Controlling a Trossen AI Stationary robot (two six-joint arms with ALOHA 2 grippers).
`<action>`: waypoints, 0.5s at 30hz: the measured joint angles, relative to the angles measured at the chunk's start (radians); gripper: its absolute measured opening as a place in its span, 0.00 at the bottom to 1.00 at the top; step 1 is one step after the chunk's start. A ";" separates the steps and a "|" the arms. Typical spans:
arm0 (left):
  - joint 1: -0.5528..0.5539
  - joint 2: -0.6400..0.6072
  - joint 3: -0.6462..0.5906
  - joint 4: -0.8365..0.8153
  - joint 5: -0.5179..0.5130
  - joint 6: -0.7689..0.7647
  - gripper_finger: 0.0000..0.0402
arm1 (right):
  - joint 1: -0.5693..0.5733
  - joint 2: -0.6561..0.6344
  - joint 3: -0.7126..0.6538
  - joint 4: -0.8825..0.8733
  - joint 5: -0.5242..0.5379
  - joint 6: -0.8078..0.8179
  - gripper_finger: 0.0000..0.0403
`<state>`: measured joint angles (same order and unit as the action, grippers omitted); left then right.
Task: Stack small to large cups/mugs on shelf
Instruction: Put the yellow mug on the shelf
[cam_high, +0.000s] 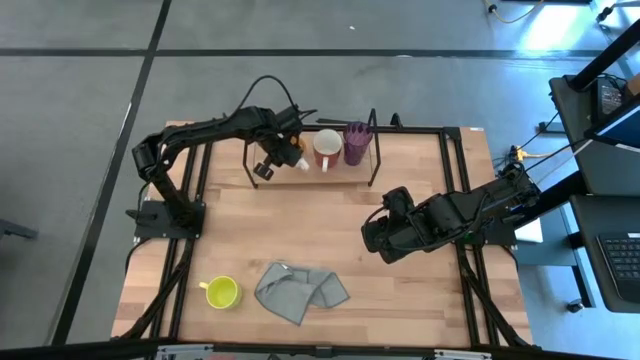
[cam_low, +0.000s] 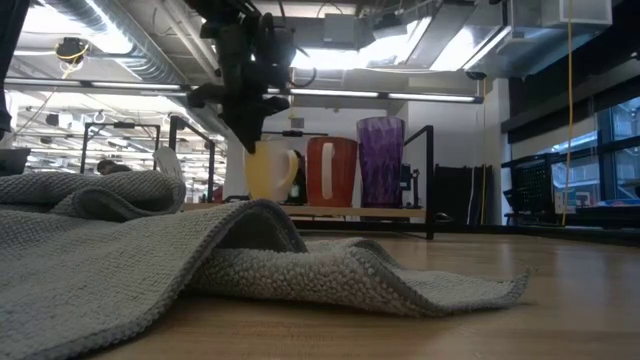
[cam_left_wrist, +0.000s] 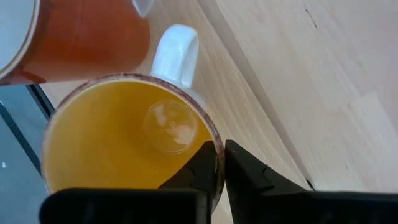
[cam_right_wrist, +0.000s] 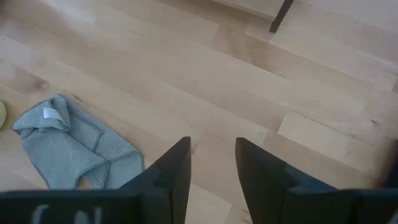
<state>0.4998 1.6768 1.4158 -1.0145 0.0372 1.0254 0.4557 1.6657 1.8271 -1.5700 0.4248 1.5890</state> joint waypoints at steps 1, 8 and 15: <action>-0.004 0.000 0.000 0.001 -0.001 -0.002 0.07 | 0.000 0.000 0.000 0.000 0.000 0.000 0.32; -0.026 0.000 0.001 0.010 -0.028 -0.003 0.14 | 0.000 0.000 0.000 0.000 -0.005 0.000 0.32; -0.035 -0.001 0.001 0.021 -0.091 -0.024 0.14 | 0.000 0.000 0.000 0.000 -0.006 0.000 0.32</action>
<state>0.4652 1.6760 1.4166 -0.9940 -0.0540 1.0010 0.4558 1.6657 1.8271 -1.5700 0.4183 1.5887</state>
